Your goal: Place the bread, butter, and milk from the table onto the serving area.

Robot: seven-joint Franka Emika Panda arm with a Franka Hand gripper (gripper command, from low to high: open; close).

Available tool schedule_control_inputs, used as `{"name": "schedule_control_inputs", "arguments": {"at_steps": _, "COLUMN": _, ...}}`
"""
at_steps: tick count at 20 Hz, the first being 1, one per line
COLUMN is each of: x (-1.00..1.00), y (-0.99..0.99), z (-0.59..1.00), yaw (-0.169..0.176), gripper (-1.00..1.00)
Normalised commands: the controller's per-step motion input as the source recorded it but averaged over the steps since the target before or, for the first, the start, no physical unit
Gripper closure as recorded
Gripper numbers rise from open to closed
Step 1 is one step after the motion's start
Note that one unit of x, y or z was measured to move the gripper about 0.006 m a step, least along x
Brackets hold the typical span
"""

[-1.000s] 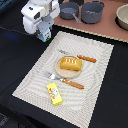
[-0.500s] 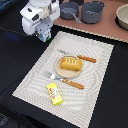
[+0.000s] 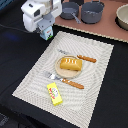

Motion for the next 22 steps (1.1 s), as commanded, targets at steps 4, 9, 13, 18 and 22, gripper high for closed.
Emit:
{"name": "schedule_control_inputs", "arguments": {"at_steps": 4, "x": 0.98, "y": 0.05, "z": 0.82, "yaw": -0.062, "gripper": 1.00}}
{"name": "schedule_control_inputs", "arguments": {"at_steps": 9, "x": 1.00, "y": 0.00, "z": 0.63, "yaw": -0.051, "gripper": 1.00}}
{"name": "schedule_control_inputs", "arguments": {"at_steps": 13, "x": 1.00, "y": 0.00, "z": 0.48, "yaw": -0.042, "gripper": 1.00}}
{"name": "schedule_control_inputs", "arguments": {"at_steps": 18, "x": 1.00, "y": 0.00, "z": 0.33, "yaw": -0.036, "gripper": 1.00}}
{"name": "schedule_control_inputs", "arguments": {"at_steps": 22, "x": 1.00, "y": 0.00, "z": 0.16, "yaw": -0.035, "gripper": 1.00}}
